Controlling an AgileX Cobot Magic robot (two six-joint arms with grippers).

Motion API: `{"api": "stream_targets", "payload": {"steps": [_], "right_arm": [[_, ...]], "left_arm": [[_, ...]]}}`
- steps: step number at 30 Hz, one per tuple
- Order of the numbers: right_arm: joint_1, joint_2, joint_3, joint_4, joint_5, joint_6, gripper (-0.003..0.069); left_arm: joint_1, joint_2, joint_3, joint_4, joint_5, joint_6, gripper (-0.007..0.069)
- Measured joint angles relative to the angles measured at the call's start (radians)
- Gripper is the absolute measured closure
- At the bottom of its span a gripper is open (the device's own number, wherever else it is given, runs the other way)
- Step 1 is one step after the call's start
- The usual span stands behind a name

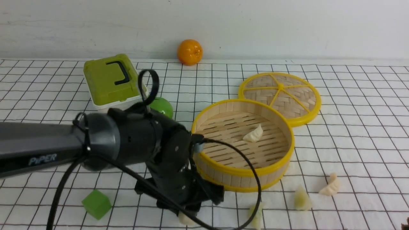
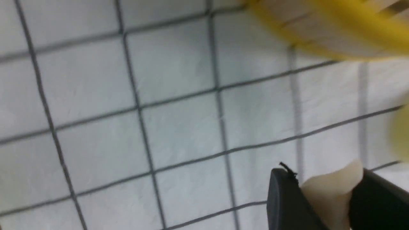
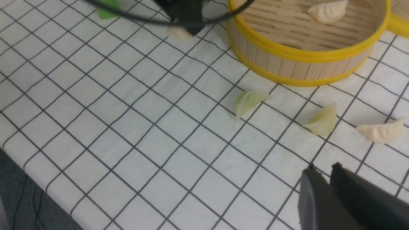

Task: Put the dumplings into the steamer on the table with the white tablecloth.
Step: 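Reach for and grasp a dumpling on the table with the left gripper, then place the dumpling into the bamboo steamer basket with the left gripper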

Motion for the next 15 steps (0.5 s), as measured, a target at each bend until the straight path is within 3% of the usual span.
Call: {"api": "stream_targets", "payload": {"steps": [7, 15], "right_arm": [[0.001, 0.000, 0.000, 0.000, 0.000, 0.000, 0.0582], [0.001, 0.000, 0.000, 0.000, 0.003, 0.000, 0.0576]], "left_arm": [[0.024, 0.105, -0.306, 0.002, 0.057, 0.054, 0.0388], [0.066, 0.349, -0.536, 0.017, 0.048, 0.012, 0.0388]]}}
